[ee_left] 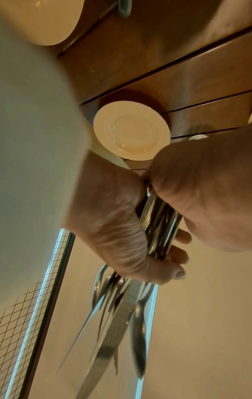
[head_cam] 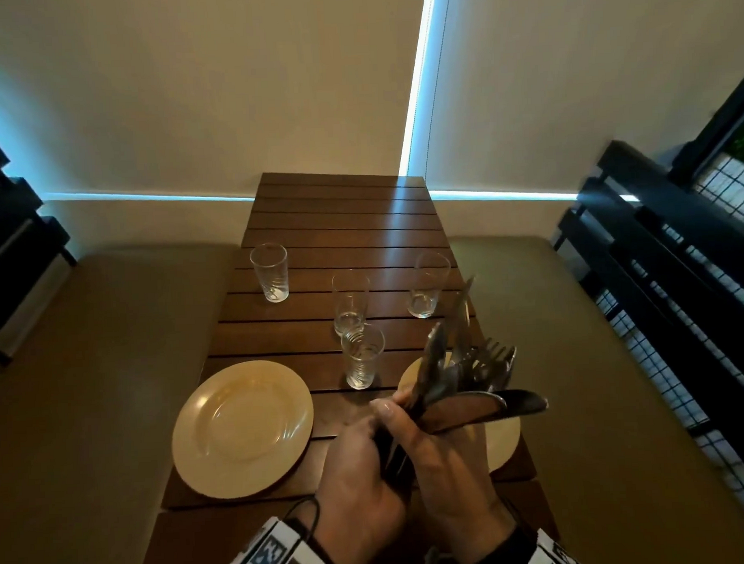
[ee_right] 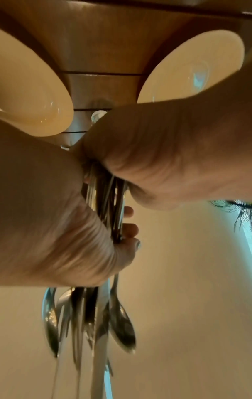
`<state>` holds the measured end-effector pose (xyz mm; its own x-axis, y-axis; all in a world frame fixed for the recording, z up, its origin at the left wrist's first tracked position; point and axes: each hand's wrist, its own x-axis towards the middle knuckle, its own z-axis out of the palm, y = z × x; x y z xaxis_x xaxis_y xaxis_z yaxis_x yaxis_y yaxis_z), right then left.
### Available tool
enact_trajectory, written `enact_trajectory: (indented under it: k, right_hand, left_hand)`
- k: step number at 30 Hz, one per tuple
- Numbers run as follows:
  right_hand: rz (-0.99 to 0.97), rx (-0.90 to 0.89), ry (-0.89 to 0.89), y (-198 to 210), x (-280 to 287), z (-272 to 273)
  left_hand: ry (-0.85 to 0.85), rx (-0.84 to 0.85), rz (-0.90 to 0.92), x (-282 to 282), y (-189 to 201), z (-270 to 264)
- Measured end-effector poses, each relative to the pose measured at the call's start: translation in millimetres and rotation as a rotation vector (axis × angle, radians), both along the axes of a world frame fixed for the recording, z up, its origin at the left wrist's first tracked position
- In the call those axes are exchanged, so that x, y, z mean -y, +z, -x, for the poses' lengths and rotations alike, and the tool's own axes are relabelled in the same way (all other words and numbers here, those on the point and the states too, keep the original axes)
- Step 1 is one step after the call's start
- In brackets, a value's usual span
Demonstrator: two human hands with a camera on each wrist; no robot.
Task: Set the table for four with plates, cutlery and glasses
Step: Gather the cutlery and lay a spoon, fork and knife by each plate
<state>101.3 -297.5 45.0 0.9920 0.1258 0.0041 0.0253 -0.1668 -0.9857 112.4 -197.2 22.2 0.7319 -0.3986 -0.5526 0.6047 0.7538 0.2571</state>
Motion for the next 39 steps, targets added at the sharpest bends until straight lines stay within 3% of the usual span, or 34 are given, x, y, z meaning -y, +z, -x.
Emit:
enact_trajectory:
  k: [6, 9, 12, 14, 16, 18, 20, 22, 26, 30, 34, 39]
  right_hand:
    - [-0.289, 0.059, -0.234, 16, -13, -5]
    - [-0.362, -0.12, -0.334, 14, -13, -12]
    - [-0.418, -0.302, -0.404, 5, 4, -15]
    - [-0.41, -0.392, -0.404, -5, 25, -7]
    - [-0.383, -0.469, -0.407, -15, 47, 6]
    - [-0.358, -0.54, -0.416, -24, 66, 22]
    - [-0.352, -0.606, -0.42, -32, 78, 37]
    - [-0.36, -0.656, -0.422, -38, 86, 50]
    - [-0.389, -0.711, -0.432, -46, 95, 68]
    - [-0.423, -0.742, -0.463, -52, 99, 75]
    - [-0.462, -0.74, -0.44, -51, 103, 75]
    - [-0.486, -0.739, -0.38, -47, 109, 71]
  left_hand:
    - [-0.023, 0.036, -0.079, -3, 4, 4]
    - [-0.104, -0.001, -0.16, -5, 1, 4]
    - [-0.289, 0.069, -0.374, -16, -15, 11]
    - [-0.432, 0.261, -0.785, -27, -30, 18]
    - [-0.685, 0.629, -1.265, -36, -52, 30]
    - [-1.047, 1.017, -1.452, -32, -73, 43]
    - [-1.388, 1.355, -1.433, -22, -89, 57]
    - [-1.584, 1.63, -1.406, -10, -102, 66]
    - [-1.641, 1.979, -1.416, 3, -118, 70]
    - [-1.602, 2.184, -1.407, 2, -123, 65]
    - [-1.647, 2.23, -1.422, -1, -129, 58]
    - [-1.65, 2.261, -1.569, -7, -119, 58]
